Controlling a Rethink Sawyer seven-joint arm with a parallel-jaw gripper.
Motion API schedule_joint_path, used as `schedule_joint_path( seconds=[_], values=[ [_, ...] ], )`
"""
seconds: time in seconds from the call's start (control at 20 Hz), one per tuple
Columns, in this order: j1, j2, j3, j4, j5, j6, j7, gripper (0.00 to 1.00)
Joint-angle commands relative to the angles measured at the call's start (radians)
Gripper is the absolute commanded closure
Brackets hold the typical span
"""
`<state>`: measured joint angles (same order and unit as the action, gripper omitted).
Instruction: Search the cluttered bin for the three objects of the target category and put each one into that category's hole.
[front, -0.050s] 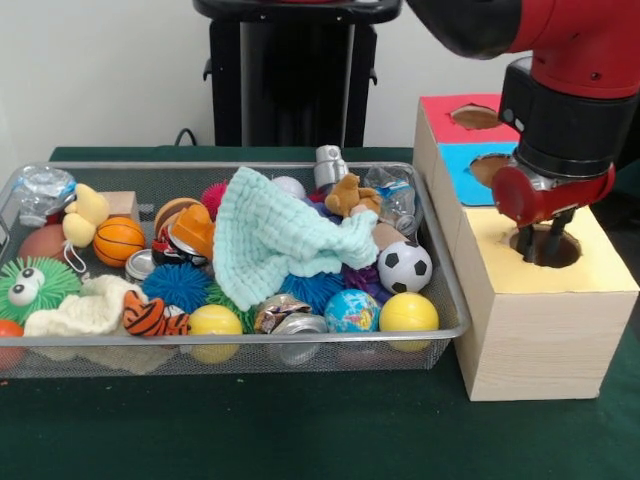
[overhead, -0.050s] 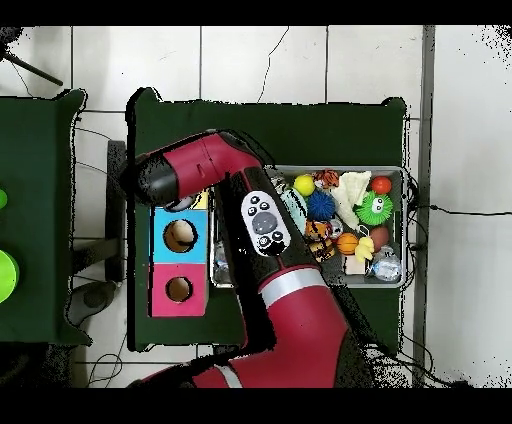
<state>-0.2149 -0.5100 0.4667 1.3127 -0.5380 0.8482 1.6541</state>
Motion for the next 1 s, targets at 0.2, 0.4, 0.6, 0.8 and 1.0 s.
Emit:
schedule_joint_path(
  seconds=[0.2, 0.4, 0.6, 0.8, 1.0],
  values=[
    [-0.132, 0.007, -0.087, -0.047, -0.072, -0.078, -0.025, 1.0],
    [-0.122, -0.002, -0.097, -0.047, -0.073, -0.071, -0.014, 1.0],
    [-0.121, -0.006, -0.1, -0.045, -0.067, -0.056, -0.009, 1.0],
    [-0.134, -0.014, -0.084, -0.044, -0.044, -0.018, -0.038, 1.0],
    [-0.147, -0.055, -0.067, -0.026, -0.007, 0.04, -0.067, 1.0]
  ],
)
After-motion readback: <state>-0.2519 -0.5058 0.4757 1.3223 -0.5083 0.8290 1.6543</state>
